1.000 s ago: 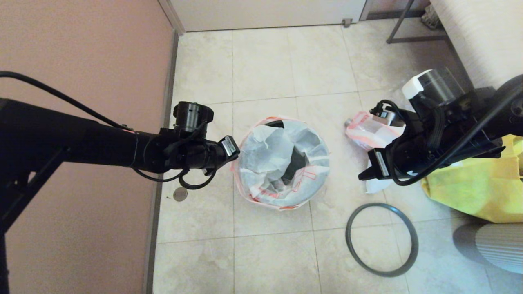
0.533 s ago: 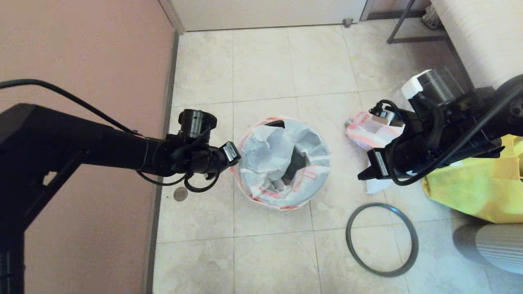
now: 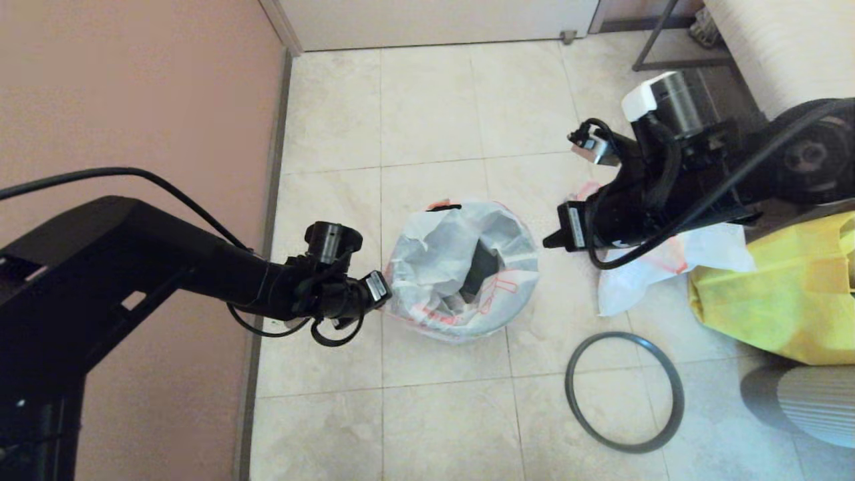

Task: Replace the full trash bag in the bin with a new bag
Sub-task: Put the new garbage bag on the trash can

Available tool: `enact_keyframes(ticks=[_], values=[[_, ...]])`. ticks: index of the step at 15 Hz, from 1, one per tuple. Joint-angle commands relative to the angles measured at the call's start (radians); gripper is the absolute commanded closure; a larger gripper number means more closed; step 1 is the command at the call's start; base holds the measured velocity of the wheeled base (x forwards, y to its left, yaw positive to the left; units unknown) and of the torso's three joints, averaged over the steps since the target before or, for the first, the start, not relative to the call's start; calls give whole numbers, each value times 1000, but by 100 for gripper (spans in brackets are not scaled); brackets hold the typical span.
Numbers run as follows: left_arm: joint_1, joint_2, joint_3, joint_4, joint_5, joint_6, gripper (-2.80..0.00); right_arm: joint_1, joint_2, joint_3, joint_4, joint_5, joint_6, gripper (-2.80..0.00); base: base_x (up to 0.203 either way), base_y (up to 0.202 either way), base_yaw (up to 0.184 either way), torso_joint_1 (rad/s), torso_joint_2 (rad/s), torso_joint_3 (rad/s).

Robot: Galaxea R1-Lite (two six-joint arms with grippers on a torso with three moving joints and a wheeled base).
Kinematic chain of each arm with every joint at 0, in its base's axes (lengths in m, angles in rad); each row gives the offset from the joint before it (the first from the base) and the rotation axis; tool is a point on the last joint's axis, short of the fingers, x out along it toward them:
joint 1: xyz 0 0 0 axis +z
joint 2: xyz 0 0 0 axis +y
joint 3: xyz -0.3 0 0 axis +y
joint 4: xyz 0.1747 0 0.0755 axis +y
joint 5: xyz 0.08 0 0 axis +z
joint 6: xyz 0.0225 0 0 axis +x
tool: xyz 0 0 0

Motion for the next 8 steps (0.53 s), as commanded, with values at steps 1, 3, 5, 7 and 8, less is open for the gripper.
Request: enact_keyframes(ticks=[1,3,5,7,8], values=[[1,6,11,-6,2,-4,0,34,89,-67,3,-23,1,0,0,0,0,0,0,0],[0,-59,10,-1,1,-6,0,78,169,-126,4,-68,-4,0,0,0,0,0,0,0],[-10,-160,11,5,1,-7,0,110,254,-204,3,-120,-28,0,0,0,0,0,0,0],[-23,-262,9,25,0,-5,0,141,319,-227,-20,-171,-81,0,0,0,0,0,0,0],[-32,-312,-2,64,0,-4,0,157,350,-229,-52,-204,-107,0,0,0,0,0,0,0]])
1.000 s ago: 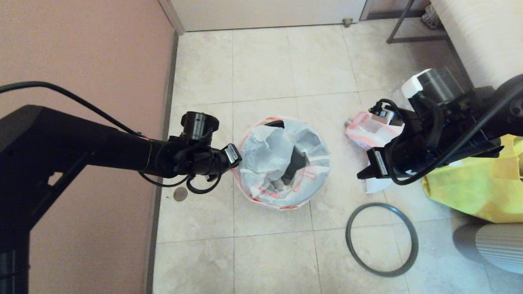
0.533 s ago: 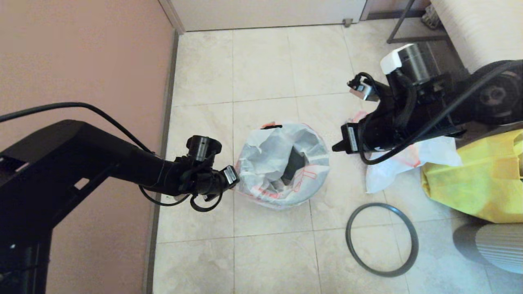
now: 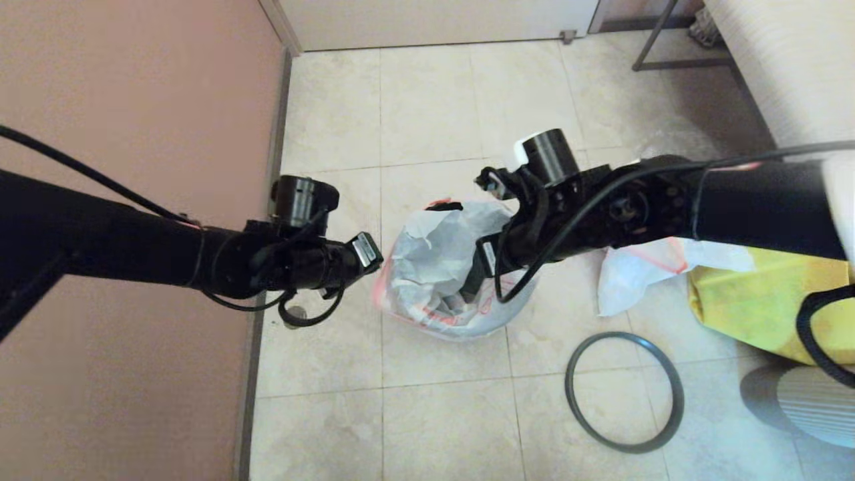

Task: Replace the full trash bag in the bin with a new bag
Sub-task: Put the new garbage bag on the trash can

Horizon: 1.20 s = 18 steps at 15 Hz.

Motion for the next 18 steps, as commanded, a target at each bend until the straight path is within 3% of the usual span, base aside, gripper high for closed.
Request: enact_keyframes(ticks=[1,5,9,12,14,18], values=[[-18,-126,-35,85,0,-2,0,27,89,-9,-39,-28,-24,0,0,0,0,0,0,0],[-18,-155,-199,364,1,0,0,59,192,-9,-218,-64,-180,0,0,0,0,0,0,0],[-14,-224,-193,368,-5,0,0,53,400,-33,-438,-62,-316,0,0,0,0,0,0,0],[-18,-281,-174,349,-10,0,0,-17,509,-46,-555,-36,-418,0,0,0,0,0,0,0],[-35,-294,-162,304,-14,0,0,-44,481,-45,-530,-26,-427,0,0,0,0,0,0,0],[-57,-302,-156,303,-13,0,0,-52,391,-45,-239,-29,-448,0,0,0,0,0,0,0]])
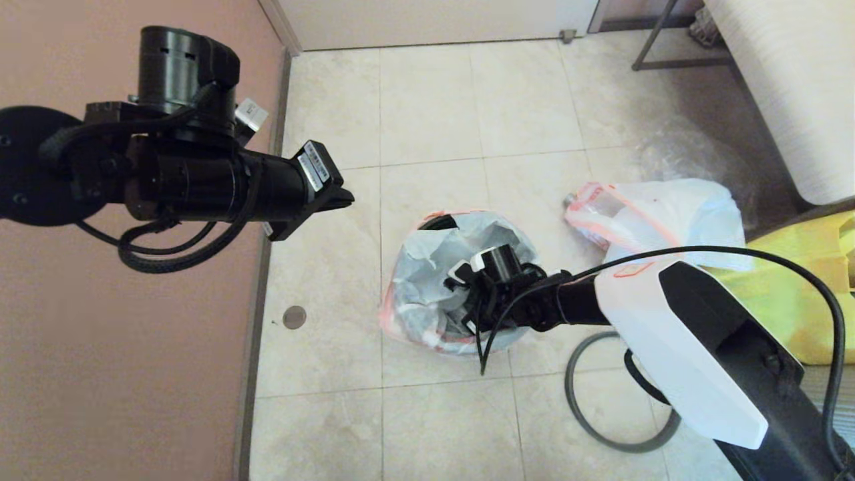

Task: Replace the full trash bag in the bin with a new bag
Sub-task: Put the new garbage bag on the trash can

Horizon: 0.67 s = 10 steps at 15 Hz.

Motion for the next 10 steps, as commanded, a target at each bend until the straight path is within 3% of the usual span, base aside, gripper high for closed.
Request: enact_keyframes(ticks=[1,4,6,10], values=[[-1,-15,3,3,1,-4,0,1,-40,0,136,-14,-16,0,0,0,0,0,0,0],[1,-19,0,1,1,-3,0,2,-67,0,280,-89,-38,0,0,0,0,0,0,0],[0,-19,-2,0,-1,-3,0,-4,-96,2,434,-112,-39,0,0,0,0,0,0,0],[2,-22,-3,1,-1,-3,0,-53,-120,26,714,-236,-32,0,0,0,0,0,0,0]])
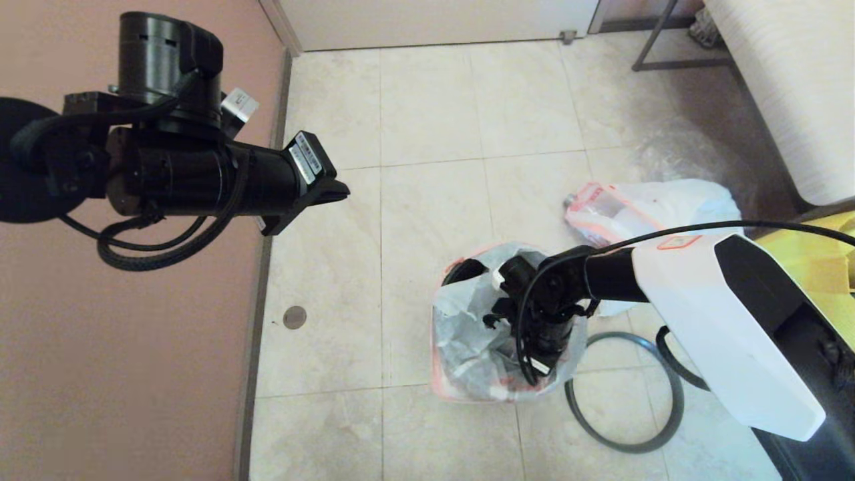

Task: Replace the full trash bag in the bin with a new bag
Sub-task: Put the new garbage bag on the trash can

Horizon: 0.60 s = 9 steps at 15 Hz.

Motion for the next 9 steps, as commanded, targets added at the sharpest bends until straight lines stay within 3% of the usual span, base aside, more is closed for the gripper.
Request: enact_keyframes(ticks=[1,5,6,9], values=[[0,-2,-1,0,0,-4,0,-25,-16,8,70,-23,2,0,0,0,0,0,0,0],[-2,3,-1,0,0,-4,0,-29,-28,10,91,-31,18,0,0,0,0,0,0,0],[-2,5,-1,0,0,-5,0,-21,5,11,28,-21,29,0,0,0,0,0,0,0],[-2,9,-1,-2,-2,-5,0,-11,145,25,-338,-1,89,0,0,0,0,0,0,0]])
